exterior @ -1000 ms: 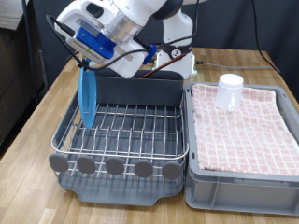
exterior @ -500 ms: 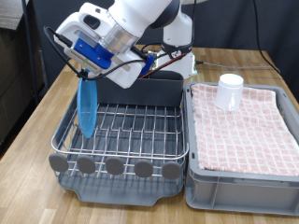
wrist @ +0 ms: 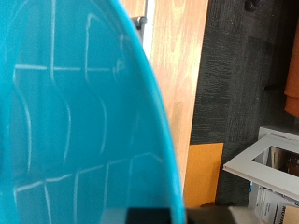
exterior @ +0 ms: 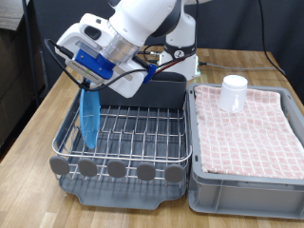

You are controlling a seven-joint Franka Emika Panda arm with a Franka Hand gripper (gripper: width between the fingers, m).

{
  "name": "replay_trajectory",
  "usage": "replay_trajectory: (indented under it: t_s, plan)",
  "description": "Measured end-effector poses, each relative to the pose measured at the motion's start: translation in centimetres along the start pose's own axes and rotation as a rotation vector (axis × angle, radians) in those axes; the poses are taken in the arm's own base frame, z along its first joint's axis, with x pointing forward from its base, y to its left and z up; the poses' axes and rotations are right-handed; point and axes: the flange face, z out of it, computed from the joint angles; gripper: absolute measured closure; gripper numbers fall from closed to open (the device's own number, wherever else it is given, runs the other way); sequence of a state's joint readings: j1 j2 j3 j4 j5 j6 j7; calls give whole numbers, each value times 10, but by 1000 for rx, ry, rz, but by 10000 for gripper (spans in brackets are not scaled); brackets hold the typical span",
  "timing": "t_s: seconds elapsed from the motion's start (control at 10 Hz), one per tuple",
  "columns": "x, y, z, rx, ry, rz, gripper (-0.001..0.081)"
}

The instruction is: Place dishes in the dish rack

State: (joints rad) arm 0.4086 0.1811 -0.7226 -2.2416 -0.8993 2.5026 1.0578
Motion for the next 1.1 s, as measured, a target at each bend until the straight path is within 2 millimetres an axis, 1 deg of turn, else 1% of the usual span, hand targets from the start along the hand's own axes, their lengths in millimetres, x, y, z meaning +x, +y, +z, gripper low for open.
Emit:
replay_trajectory:
  t_s: [0.2, 0.3, 0.4, 0.5, 0.6, 0.7, 0.8, 0.9, 1.0, 1.1]
  plan:
    - [0, -4, 3, 7, -6, 9, 782]
    - [0, -6, 4, 8, -9, 12, 655]
    - [0, -7, 4, 10, -12, 10, 655]
    - [0, -8, 3, 17, -22, 3, 487]
    - [1, -10, 1, 41, -41, -15, 487]
    - [4, -12, -1, 73, -67, -42, 321]
    - [8, -13, -4, 107, -91, -67, 179]
    - [12, -11, -8, 139, -120, -77, 179]
    - [16, -7, -11, 174, -153, -78, 53]
    - [20, 0, -16, 216, -189, -78, 53]
